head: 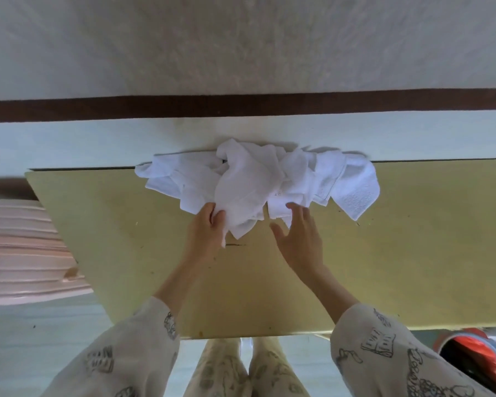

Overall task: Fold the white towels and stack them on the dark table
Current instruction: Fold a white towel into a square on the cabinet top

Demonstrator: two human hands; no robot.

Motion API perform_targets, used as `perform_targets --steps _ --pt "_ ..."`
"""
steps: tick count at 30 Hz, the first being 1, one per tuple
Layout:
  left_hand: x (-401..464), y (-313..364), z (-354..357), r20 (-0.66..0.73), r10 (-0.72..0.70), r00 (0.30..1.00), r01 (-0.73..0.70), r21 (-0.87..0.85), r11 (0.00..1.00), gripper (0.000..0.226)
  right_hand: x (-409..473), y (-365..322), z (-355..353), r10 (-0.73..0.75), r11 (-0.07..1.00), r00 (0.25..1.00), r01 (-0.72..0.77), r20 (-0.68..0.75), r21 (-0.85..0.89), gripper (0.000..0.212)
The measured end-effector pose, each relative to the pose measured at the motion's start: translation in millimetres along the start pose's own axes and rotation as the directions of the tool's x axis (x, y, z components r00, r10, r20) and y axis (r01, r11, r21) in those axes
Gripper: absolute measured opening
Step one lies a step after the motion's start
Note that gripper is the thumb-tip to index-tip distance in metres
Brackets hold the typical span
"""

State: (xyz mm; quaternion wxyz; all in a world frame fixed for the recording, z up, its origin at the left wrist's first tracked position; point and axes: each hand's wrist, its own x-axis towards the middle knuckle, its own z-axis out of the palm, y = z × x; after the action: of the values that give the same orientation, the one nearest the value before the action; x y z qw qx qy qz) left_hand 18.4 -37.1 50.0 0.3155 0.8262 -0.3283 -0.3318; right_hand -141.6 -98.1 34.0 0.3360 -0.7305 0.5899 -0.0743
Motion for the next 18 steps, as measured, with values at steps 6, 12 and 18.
perform_targets --steps 6,12,18 --pt "-22.5 65.5 -63.5 0.189 0.346 0.919 -0.368 0.098 0.924 0.028 5.0 -57.2 -24.9 -0.466 0.878 0.884 0.457 -0.034 -0.140 0.058" --pt "-40.9 91.8 -103.2 0.210 0.452 0.867 -0.486 0.154 0.860 0.031 -13.5 -69.5 -43.1 -0.426 0.905 0.894 0.421 -0.138 -0.065 0.027" --pt "-45.4 96.8 -128.6 0.249 0.484 0.839 -0.531 0.174 0.829 0.031 -32.7 -76.6 -74.3 -0.259 0.952 0.962 0.239 0.085 0.193 0.021"
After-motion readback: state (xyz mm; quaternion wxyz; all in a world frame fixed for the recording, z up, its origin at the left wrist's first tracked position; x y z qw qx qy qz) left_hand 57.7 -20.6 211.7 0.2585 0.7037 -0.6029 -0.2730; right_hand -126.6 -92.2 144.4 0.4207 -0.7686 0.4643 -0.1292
